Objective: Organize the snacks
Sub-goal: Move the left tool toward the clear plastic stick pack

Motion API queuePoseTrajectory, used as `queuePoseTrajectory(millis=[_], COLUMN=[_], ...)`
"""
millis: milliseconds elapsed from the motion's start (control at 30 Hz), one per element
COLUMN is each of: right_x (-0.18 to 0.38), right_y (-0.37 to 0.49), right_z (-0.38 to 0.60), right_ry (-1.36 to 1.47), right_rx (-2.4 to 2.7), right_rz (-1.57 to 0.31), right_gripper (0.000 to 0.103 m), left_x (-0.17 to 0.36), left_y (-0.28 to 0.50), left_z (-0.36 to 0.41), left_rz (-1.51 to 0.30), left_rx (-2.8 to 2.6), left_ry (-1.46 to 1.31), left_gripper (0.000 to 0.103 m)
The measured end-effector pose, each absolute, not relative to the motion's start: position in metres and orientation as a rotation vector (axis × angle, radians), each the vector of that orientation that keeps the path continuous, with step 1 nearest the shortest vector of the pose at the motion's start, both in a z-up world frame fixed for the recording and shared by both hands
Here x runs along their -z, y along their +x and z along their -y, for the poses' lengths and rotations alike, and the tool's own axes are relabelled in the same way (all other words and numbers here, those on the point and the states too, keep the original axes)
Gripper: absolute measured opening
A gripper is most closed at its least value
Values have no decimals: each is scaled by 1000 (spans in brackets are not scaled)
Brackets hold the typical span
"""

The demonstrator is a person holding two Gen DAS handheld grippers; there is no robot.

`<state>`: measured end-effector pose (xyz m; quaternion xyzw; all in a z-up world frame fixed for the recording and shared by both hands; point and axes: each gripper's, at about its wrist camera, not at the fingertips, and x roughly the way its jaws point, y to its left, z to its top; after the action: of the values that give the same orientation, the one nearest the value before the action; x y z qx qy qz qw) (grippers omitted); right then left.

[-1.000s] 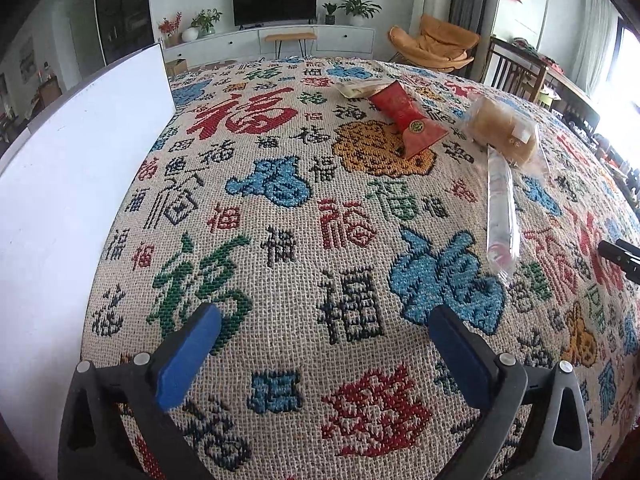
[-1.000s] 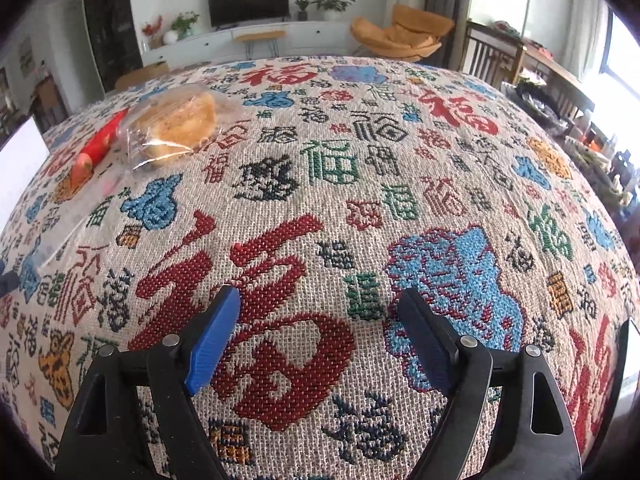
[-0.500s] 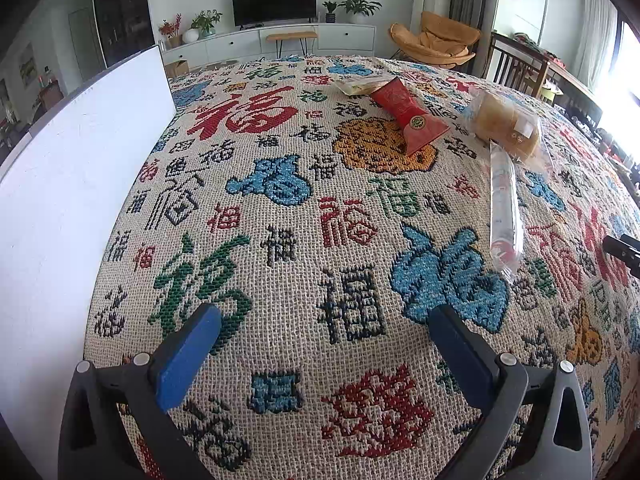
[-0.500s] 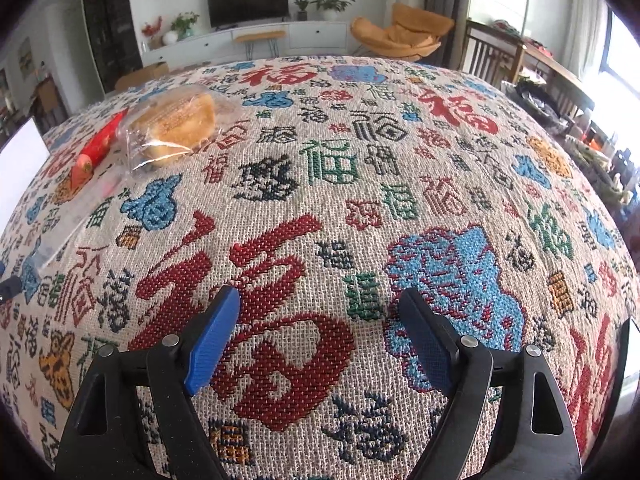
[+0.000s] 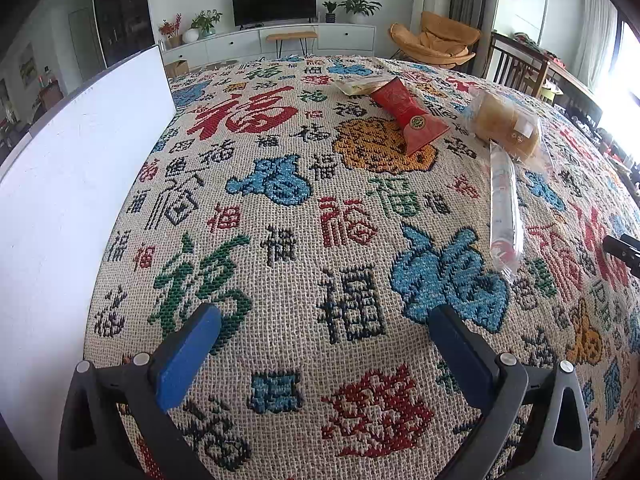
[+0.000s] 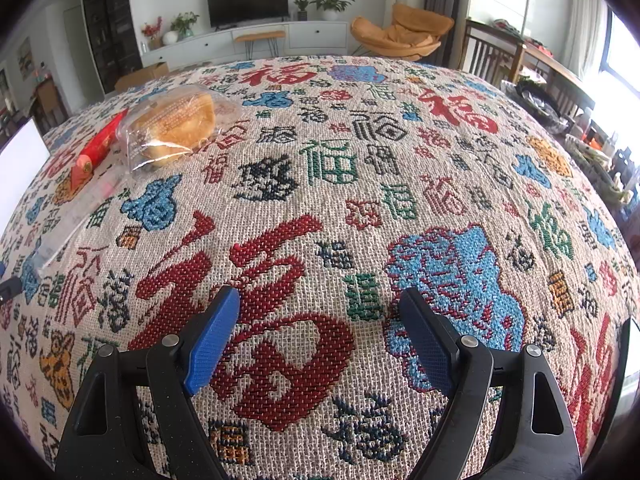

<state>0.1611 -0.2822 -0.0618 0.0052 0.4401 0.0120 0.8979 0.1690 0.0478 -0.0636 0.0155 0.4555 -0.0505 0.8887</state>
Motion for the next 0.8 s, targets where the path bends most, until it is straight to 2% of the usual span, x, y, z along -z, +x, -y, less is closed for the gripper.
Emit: queuePoseTrajectory(millis=[800], right_x=[62], right_y=[161], right_z=[283], right_ry=[12], right_rx=[-26], right_rz=[-911], right_gripper=[85], left_x=[64], left_y=[169], left_z=[-48], left_rz=[-946], left_rx=[110], left_ry=[27], left_gripper=[103])
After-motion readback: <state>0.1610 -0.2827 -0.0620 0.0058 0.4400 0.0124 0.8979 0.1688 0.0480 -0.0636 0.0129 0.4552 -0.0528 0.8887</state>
